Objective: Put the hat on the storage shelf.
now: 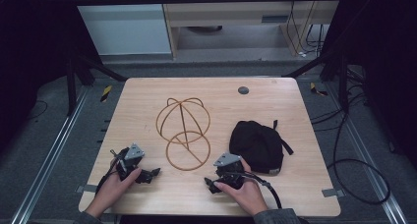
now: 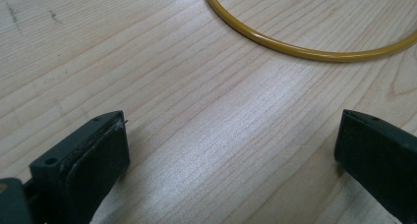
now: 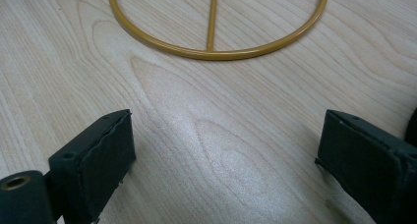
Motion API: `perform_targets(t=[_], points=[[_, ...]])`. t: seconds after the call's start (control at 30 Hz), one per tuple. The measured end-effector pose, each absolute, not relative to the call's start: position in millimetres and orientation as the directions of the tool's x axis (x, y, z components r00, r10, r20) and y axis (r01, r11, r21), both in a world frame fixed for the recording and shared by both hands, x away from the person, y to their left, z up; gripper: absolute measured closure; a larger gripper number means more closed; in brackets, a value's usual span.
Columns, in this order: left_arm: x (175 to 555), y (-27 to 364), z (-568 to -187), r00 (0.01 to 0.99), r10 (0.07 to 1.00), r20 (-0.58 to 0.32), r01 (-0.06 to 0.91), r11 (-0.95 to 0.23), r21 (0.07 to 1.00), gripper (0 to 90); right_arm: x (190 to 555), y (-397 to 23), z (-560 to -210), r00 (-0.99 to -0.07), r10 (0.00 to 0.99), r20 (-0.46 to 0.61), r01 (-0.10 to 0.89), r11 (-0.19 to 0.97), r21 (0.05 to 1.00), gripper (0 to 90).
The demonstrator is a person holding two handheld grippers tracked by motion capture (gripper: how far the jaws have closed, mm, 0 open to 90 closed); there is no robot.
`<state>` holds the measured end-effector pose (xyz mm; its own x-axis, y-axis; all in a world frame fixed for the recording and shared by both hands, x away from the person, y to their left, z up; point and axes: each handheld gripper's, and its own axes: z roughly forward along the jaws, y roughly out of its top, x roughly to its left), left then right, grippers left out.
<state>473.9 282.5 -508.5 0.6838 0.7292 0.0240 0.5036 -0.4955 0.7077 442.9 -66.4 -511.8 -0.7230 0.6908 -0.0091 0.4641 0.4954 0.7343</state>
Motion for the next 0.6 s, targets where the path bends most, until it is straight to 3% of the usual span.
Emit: perform_targets(t=[0.6], points=[[473.5,282.4,-508.6,0.681,0.732,0.023,0.506,-0.493,0.708,0.0,433.1,-70.4,-494.1,-0.708,0.704,-0.052,0.458,0.515,0.725,8.2]])
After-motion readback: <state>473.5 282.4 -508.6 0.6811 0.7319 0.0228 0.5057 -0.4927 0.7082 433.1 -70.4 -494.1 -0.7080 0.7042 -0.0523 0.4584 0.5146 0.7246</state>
